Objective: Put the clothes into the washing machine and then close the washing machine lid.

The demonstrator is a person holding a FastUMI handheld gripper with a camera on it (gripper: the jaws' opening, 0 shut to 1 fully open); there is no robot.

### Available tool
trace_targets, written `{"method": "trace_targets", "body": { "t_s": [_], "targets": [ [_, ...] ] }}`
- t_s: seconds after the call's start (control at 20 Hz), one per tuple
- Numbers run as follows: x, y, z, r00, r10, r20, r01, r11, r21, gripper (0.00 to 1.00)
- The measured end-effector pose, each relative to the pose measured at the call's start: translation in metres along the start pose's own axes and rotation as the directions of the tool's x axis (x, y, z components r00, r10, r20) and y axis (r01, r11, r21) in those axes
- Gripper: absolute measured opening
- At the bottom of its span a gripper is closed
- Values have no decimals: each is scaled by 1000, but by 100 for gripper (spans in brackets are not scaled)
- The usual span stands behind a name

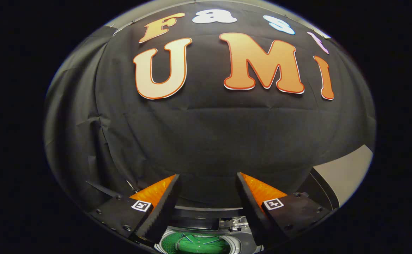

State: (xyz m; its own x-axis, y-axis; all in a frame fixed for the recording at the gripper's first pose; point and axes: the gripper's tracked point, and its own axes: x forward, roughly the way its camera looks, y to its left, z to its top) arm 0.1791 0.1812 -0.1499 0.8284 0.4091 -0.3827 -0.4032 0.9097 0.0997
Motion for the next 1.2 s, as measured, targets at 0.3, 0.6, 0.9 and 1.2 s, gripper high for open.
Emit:
{"method": "trace_targets", "body": {
  "t_s": [0.3,0.6,0.9,1.2],
  "targets": [
    [-43,2,-24,999,-7,51,7,1000,-10,99],
    [-68,5,-49,998,-5,62,6,1000,-18,99],
    [-84,-1,-92,1000,0,4,0,1000,-28,99],
    [-92,-3,-140,996,16,-91,-17,1000,-10,99]
  ]
}}
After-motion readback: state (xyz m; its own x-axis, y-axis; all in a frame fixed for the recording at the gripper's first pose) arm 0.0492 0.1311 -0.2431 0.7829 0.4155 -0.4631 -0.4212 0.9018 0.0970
